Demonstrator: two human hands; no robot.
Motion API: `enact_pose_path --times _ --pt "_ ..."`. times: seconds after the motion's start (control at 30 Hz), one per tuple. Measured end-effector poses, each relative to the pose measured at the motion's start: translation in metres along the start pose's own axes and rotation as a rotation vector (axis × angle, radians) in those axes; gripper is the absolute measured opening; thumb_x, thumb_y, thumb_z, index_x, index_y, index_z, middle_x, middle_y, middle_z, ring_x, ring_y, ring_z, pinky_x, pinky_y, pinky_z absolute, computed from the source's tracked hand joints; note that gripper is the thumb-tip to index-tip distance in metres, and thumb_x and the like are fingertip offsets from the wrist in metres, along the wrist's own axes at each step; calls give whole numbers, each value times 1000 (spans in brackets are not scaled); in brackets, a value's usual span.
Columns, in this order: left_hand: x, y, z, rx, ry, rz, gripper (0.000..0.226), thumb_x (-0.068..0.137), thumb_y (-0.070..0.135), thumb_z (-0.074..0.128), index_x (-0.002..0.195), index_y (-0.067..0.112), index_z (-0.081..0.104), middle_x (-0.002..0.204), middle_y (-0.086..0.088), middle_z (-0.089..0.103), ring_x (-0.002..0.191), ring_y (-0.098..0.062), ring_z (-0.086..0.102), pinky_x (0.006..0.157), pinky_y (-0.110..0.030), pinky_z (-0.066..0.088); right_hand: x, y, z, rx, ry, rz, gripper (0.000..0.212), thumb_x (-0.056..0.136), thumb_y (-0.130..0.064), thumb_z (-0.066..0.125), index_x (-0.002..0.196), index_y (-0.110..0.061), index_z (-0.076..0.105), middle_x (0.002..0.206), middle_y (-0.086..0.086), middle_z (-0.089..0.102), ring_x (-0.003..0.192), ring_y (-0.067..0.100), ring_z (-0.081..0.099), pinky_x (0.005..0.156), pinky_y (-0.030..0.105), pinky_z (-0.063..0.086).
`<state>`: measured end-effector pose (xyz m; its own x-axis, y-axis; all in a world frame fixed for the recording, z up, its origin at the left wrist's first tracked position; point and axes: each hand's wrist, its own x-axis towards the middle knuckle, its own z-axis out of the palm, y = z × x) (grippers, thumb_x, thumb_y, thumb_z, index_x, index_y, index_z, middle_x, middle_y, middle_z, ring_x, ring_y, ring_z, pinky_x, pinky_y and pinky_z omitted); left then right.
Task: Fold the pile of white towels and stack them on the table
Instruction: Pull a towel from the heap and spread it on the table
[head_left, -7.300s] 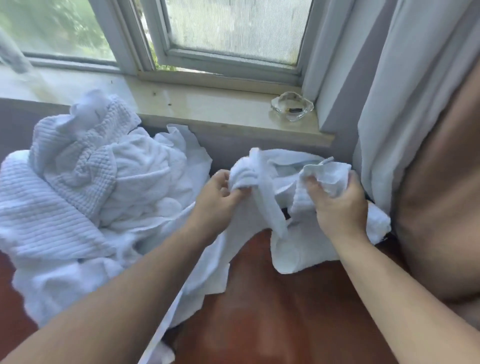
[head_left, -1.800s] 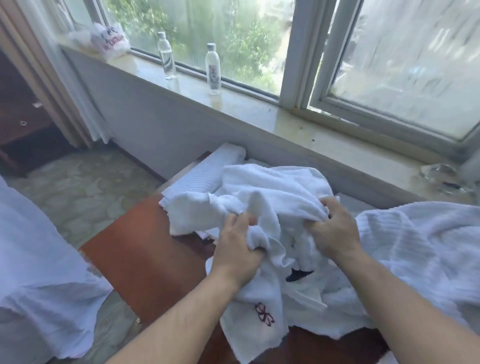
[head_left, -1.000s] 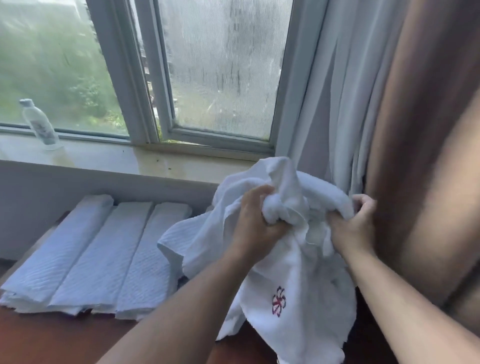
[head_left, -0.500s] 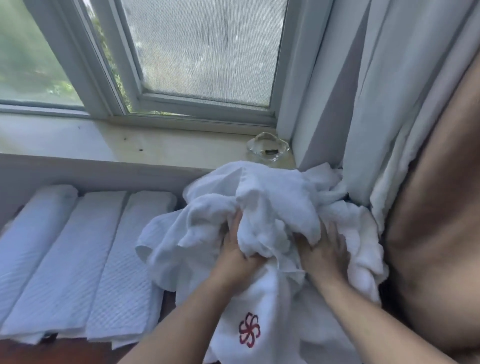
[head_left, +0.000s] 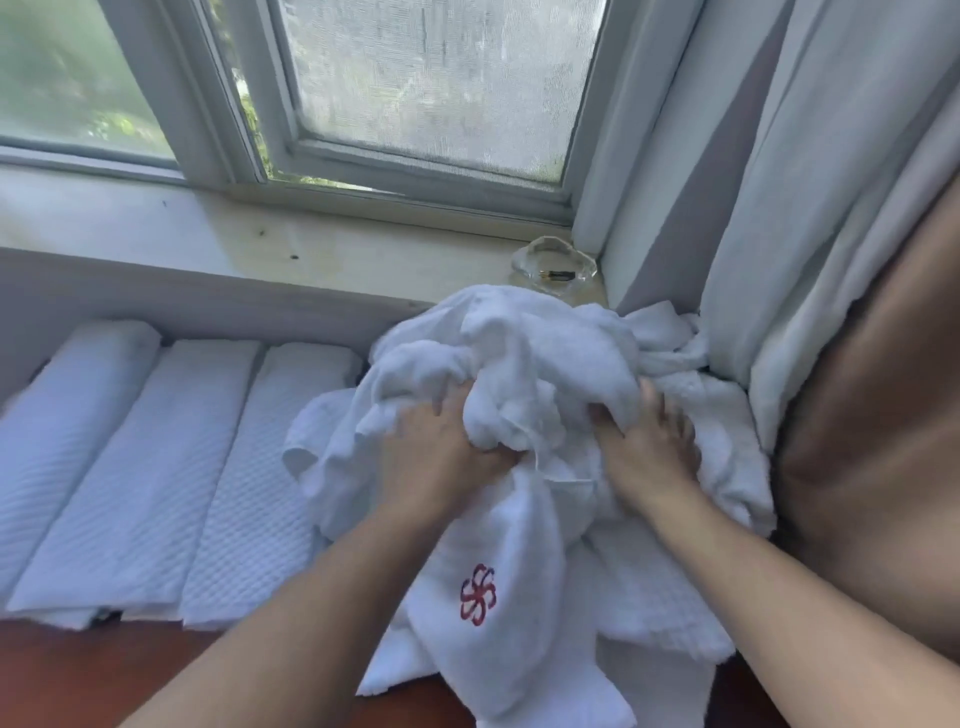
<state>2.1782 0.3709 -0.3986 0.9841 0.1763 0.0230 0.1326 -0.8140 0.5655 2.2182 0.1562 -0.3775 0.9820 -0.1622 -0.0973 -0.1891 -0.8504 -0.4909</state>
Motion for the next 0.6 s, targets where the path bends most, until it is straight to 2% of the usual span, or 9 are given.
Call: enact_pose_path --times 0.07,0.1,0.17,0.23,0.3,0.37,0.47,0.53,0.6 --pt "-15 -21 -15 62 59 -185 101 46 90 52 137 52 34 138 2 45 123 -31 44 91 -44 43 -24 -14 -6 95 139 -252 86 81 -72 34 152 -24 35 157 13 31 141 33 30 116 51 28" --pt "-21 -34 -18 6 45 -291 110 41 88 53 142 54 25 148 -1 34 130 -34 37 98 -49 40 -33 -22 -5 107 135 -350 82 82 -71 33 152 -29 37 159 14 28 142 31 28 117 49 27" --pt "-22 -61 -25 -160 -53 -459 121 41 87 55 149 56 9 162 -3 13 145 -34 22 111 -56 33 -39 -39 1 66 73 -438 71 84 -75 27 147 -45 40 162 11 22 145 27 23 117 48 25" --pt "-12 -82 -33 -224 -173 -549 124 48 83 53 155 49 1 167 -5 0 153 -31 7 118 -56 23 -38 -47 11 43 -1 -409 62 86 -78 23 141 -55 40 163 7 19 147 26 21 116 48 27" --pt "-2 -100 -38 -226 -267 -493 116 60 74 48 160 36 4 168 -3 6 153 -30 8 120 -50 17 -35 -40 23 2 -68 -384 52 89 -75 26 138 -59 36 161 3 17 145 26 22 107 46 36" --pt "3 -106 -39 -368 -343 -394 107 71 61 59 160 26 10 165 0 21 149 -25 23 120 -40 21 -33 -25 34 -45 -104 -364 47 93 -69 32 138 -58 35 160 -2 16 145 26 24 99 43 39" --pt "2 -75 -24 -528 -435 -191 96 87 39 73 160 19 14 162 3 26 144 -12 31 107 -15 26 -27 -13 33 46 -78 -341 51 94 -70 35 140 -49 45 162 1 19 148 20 22 106 32 28" --pt "3 -44 4 -554 -426 -58 89 88 41 75 152 26 15 152 28 22 133 17 31 98 0 27 -17 -9 22 164 24 -325 53 96 -69 36 134 -38 57 154 6 35 144 19 29 107 18 21" --pt "-1 -13 22 -584 -387 -34 92 81 52 75 141 38 6 124 55 16 108 40 27 81 10 31 -9 0 8 254 107 -280 54 91 -67 30 123 -37 61 134 -2 50 134 16 39 99 1 20"
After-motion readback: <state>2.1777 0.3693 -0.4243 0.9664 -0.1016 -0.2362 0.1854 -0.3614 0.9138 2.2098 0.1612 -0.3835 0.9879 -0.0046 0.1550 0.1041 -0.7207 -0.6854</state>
